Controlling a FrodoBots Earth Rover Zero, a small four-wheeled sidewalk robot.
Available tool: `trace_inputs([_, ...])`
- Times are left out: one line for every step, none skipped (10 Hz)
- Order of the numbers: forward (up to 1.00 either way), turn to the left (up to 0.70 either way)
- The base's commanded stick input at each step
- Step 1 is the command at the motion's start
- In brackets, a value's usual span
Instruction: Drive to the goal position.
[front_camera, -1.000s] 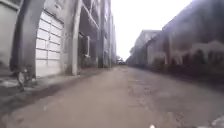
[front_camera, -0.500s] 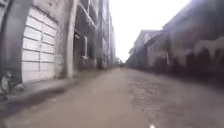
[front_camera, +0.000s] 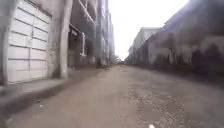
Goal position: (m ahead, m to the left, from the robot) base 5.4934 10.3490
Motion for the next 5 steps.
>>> trace_inputs([0.7, 0.0])
trace_inputs([0.7, 0.0])
trace_inputs([0.7, 0.0])
trace_inputs([0.7, 0.0])
trace_inputs([0.7, 0.0])
